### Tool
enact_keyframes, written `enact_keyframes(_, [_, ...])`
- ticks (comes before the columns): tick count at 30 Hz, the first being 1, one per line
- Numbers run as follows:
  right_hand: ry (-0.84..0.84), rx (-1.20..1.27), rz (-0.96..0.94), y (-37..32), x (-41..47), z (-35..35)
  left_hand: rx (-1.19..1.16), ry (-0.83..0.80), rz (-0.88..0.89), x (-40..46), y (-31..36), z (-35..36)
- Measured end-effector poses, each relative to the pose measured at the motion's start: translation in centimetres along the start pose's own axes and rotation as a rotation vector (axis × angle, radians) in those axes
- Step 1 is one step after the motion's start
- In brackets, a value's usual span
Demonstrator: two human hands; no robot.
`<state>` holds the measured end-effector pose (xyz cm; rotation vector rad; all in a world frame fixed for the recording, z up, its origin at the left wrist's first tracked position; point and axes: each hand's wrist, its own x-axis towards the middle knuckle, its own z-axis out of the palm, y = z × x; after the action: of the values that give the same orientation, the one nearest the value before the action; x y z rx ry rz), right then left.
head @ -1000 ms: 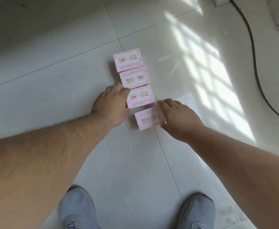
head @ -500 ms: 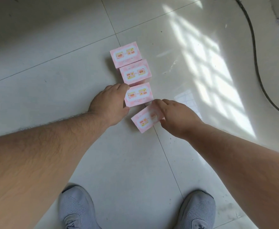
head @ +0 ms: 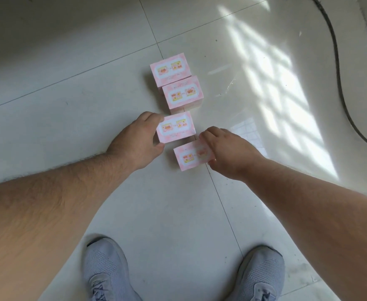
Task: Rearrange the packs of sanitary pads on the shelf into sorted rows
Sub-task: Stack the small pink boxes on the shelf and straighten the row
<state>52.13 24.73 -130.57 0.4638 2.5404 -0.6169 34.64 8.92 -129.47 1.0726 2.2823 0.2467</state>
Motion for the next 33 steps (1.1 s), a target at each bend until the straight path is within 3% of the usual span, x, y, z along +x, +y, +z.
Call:
enact_keyframes(4, [-0.054, -0.006, -0.016, -1.3, -2.7, -2.9, -0.028, -0.001, -0.003, -2.3, 0.7, -3.1])
enact_keyframes(9, [-0.104, 0.070, -0.028, -3.6, -9.3, -11.8, -0.080, 0.011, 0.003, -7.9, 2.8, -11.8])
enact_keyframes(16, [-0.064, 0.064, 0.002, -9.5, -21.5, -33.7, -0.195, 0.033, -0.062, -20.4, 9.8, -32.0])
enact_keyframes(24, [0.075, -0.004, -0.087, -22.2, -34.9, -60.2, -0.226, 0.193, -0.044, -37.0, 20.4, -57.5])
enact_keyframes(33, [0.253, -0.150, -0.171, -37.3, -47.8, -77.2, -0.164, 0.430, 0.060, -53.5, 24.3, -76.8])
